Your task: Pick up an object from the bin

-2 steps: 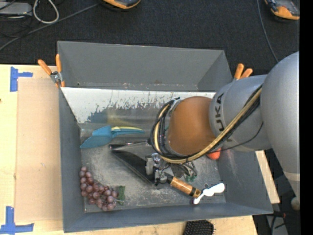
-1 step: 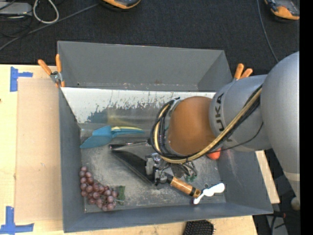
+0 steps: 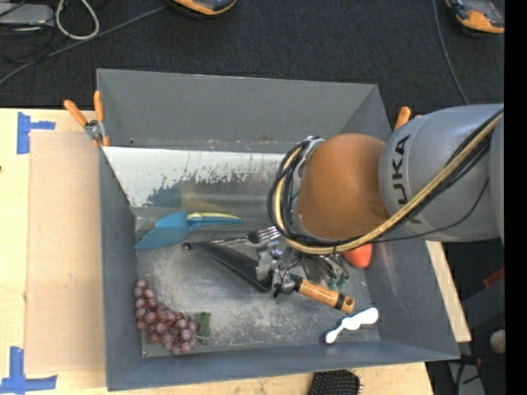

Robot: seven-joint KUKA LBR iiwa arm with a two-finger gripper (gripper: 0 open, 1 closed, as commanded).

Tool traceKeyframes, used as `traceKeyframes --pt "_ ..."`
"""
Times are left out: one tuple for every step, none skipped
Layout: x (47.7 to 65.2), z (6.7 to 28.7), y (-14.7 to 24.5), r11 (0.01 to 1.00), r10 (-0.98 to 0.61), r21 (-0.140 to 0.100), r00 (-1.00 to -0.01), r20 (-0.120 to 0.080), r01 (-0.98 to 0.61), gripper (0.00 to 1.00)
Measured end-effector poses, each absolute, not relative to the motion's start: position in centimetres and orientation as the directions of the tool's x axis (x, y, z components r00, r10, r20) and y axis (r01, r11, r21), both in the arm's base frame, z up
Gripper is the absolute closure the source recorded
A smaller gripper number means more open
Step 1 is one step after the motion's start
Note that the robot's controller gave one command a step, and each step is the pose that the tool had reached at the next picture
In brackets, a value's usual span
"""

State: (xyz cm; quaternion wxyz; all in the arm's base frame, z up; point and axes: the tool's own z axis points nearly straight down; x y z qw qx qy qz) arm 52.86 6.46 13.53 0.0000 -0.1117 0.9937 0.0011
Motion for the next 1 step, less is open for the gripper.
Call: traceKeyframes --pt "50.47 20.18 6.49 0.973 -0.229 0.003 -0.973 0.002 -0.229 1.00"
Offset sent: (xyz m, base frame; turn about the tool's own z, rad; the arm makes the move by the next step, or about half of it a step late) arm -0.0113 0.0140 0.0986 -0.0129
